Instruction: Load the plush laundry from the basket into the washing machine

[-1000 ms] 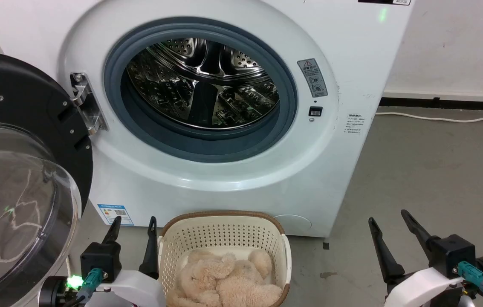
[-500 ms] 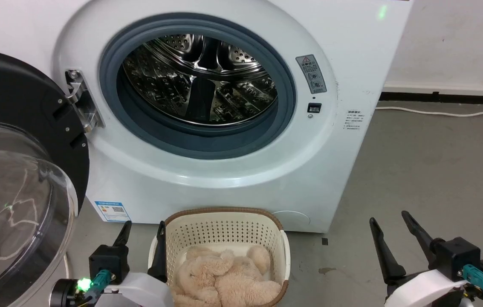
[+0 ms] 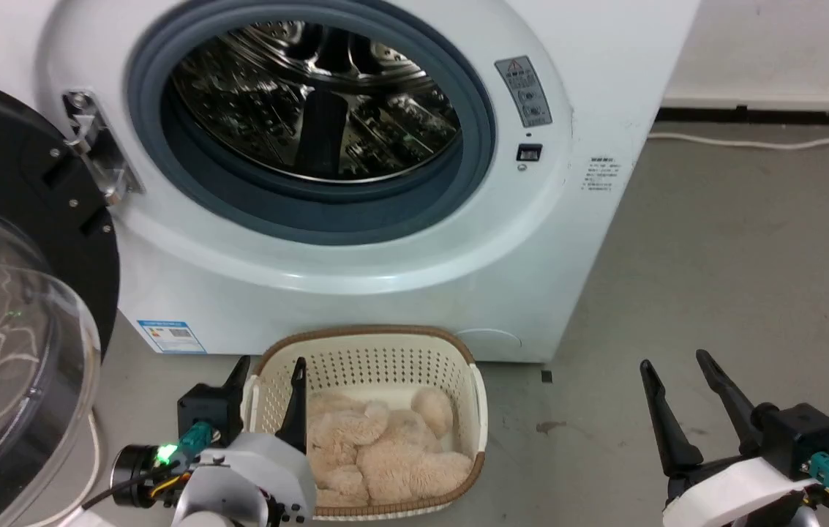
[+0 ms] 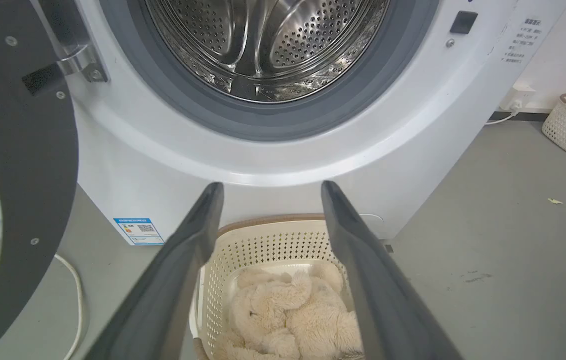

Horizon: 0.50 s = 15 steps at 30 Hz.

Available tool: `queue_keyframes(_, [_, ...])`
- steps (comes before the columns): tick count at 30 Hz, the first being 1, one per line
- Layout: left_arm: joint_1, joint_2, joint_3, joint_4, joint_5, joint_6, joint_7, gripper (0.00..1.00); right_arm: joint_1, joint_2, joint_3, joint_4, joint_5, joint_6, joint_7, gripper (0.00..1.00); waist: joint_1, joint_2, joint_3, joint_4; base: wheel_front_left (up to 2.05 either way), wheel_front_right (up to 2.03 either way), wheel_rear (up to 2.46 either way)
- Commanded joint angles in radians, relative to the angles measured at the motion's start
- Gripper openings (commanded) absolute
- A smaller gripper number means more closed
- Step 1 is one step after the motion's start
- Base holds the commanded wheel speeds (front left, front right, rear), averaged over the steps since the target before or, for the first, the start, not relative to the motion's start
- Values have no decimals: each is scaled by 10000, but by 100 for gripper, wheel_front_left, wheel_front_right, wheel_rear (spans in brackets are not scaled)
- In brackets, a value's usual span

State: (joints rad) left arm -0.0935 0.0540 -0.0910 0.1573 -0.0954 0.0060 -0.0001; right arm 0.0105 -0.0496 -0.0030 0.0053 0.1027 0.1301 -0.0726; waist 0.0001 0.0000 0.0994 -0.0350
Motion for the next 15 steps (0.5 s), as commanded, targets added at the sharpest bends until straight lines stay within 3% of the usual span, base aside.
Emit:
queue_keyframes(1, [-283, 60, -87, 213, -108, -20, 33, 100, -191, -2, -18, -53, 138, 2, -84, 100, -1, 0, 195, -102, 0, 0, 0])
queue_keyframes(15, [-1945, 165, -572, 2092, -424, -79, 718, 100, -753, -3, -102, -518, 641, 3, -378, 100, -1, 0, 1751, -482, 0, 0, 0])
